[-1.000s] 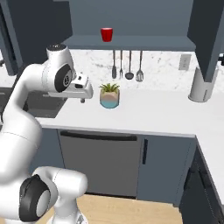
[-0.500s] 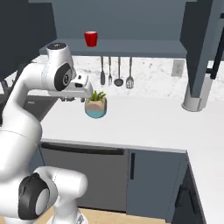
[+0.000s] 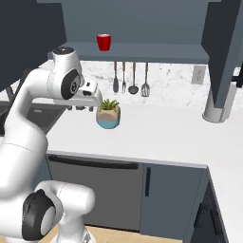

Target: Gather all objects into one cabinet and sort the glasses and bowls to opposite sides.

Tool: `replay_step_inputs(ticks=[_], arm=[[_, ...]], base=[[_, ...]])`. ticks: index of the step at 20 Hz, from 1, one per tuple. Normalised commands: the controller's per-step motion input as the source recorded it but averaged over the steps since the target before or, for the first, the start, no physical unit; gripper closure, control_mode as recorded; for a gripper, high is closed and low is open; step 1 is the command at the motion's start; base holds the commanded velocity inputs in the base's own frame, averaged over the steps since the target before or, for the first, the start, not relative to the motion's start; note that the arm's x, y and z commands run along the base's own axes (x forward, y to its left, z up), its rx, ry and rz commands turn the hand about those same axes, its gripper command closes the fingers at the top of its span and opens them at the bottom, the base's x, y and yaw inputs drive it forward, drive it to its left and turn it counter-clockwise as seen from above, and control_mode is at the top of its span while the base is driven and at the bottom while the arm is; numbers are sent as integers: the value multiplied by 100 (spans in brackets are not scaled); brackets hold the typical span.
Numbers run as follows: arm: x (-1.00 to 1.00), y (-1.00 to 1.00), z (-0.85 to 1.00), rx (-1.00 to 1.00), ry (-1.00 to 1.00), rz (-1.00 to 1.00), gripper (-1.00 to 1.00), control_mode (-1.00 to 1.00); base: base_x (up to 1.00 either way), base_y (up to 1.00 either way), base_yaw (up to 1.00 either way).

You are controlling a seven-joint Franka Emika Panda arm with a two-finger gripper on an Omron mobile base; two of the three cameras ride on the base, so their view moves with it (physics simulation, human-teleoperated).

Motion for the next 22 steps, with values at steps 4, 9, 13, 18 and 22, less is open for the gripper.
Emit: replay_step_inputs(ticks=[4, 9, 13, 18, 22], arm=[[0, 0, 0, 0, 0, 0, -100, 100], [0, 0, 0, 0, 0, 0, -100, 100], [0, 0, 0, 0, 0, 0, -100, 100], [4, 0, 4, 0, 0, 0, -100, -100], [-3, -2, 43, 0, 0, 0, -100, -100]], base=[[37, 25, 11], [36, 0, 4], [12, 0, 1], [0, 0, 0], [0, 0, 0]])
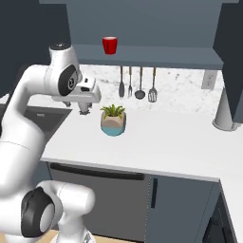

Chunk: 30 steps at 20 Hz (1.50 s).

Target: Gather all objects into one cabinet and sort the glasses and bowls to opposite sides.

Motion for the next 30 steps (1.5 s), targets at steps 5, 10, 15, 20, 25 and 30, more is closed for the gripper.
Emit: replay_step_inputs(ticks=[5, 10, 15, 20, 25, 30], arm=[[0, -3, 85, -1, -16, 6, -100, -100], [1, 0, 65, 1, -27, 12, -100, -100], [47, 0, 33, 0, -25, 2, -100, -100], [52, 10, 69, 0, -26, -1, -100, -100], [2, 3, 89, 4, -15, -11, -100, -100], [13, -23, 28, 15, 5, -8, -100, -100]], base=[[0, 0, 0], [0, 0, 0], [0, 0, 0], [0, 0, 0], [0, 0, 0], [0, 0, 0]])
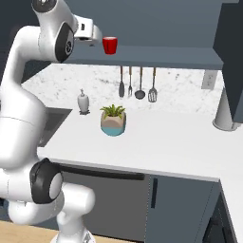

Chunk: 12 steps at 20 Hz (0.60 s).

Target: Gather all objects into one cabinet and sort the glasses and bowls to opposite sides.

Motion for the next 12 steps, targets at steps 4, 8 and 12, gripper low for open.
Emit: replay_step_inputs(ticks=[4, 8, 12], arm=[[74, -23, 8, 23, 13, -6, -100, -100], [55, -4, 9, 10, 10, -4, -100, -100], [45, 3, -1, -3, -1, -1, -100, -100]], base=[[0, 0, 0], [0, 0, 0], [0, 0, 0]])
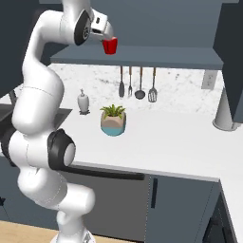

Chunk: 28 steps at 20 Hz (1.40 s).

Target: Gather all objects into one cabinet and sort the glasses and bowls to opposite sides.

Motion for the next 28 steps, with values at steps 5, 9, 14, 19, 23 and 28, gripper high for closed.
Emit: replay_step_inputs(ticks=[5, 9, 14, 19, 23, 28], arm=[[44, 0, -14, -4, -11, -1, -100, -100], [19, 0, -14, 0, -14, 0, -100, -100], [20, 0, -28, -1, -16, 0, -100, -100], [10, 0, -27, -1, -7, 4, -100, -100], [16, -1, -1, 0, 11, 3, -100, -100], [46, 0, 6, -2, 13, 6, -100, -100]], base=[[0, 0, 0], [0, 0, 0], [0, 0, 0], [0, 0, 0], [0, 0, 0], [0, 0, 0]])
